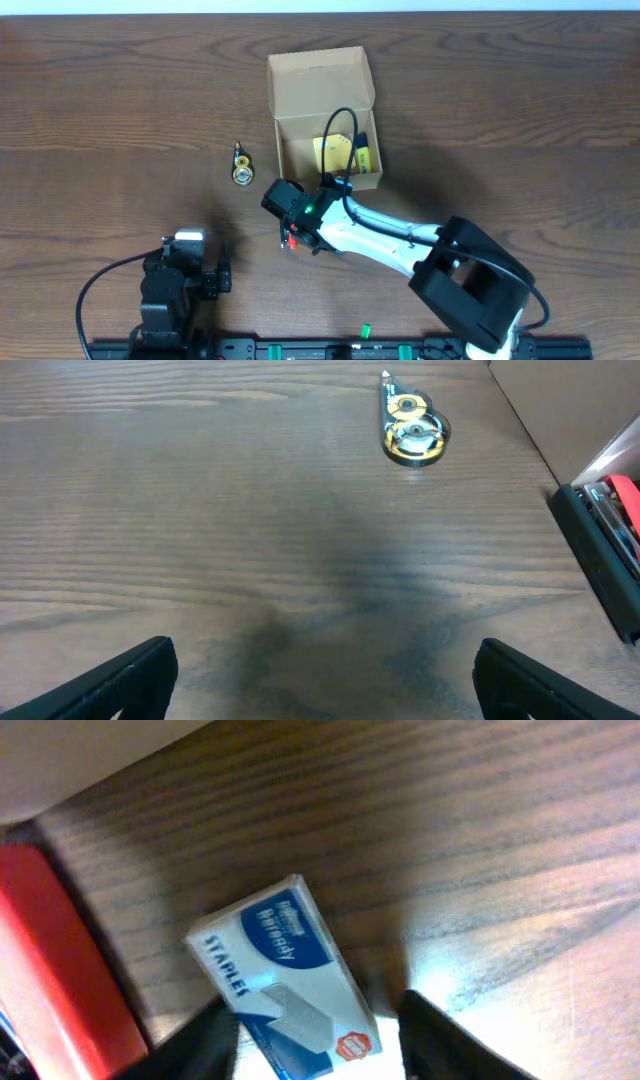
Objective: Pack container
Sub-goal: 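Close the right gripper on the blue staples box and lift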
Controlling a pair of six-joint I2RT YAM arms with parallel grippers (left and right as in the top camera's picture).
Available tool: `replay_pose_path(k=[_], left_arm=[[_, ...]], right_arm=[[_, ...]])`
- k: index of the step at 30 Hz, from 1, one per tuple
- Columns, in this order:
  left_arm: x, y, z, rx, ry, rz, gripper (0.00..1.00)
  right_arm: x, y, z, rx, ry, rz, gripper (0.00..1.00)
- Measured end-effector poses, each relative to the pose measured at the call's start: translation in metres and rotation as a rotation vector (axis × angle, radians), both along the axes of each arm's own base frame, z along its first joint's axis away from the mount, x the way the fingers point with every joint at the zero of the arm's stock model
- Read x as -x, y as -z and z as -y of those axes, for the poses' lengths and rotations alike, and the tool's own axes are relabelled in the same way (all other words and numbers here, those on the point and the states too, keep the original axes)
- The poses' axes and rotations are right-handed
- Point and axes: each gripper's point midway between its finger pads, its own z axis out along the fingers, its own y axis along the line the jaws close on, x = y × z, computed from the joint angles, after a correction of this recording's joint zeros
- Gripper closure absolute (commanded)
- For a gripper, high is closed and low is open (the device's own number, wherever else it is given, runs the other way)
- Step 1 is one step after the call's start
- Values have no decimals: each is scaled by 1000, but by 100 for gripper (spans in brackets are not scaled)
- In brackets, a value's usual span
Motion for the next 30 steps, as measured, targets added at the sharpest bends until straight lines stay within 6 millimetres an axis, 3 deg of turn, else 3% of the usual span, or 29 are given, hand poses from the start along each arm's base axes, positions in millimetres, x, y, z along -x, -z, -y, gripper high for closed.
replay_pose_path(k=[7, 12, 25, 30], left_arm=[[0, 0, 0, 0, 0, 0, 5], [0, 0, 0, 0, 0, 0, 5], [0, 0, 0, 0, 0, 0, 4], [0, 0, 0, 0, 0, 0, 5]], right_arm=[[0, 0, 0, 0, 3, -1, 75], [3, 0, 4, 17, 2, -16, 82], [24, -4, 21, 83, -3, -102, 86], [32, -19, 20, 72, -26, -95, 88]])
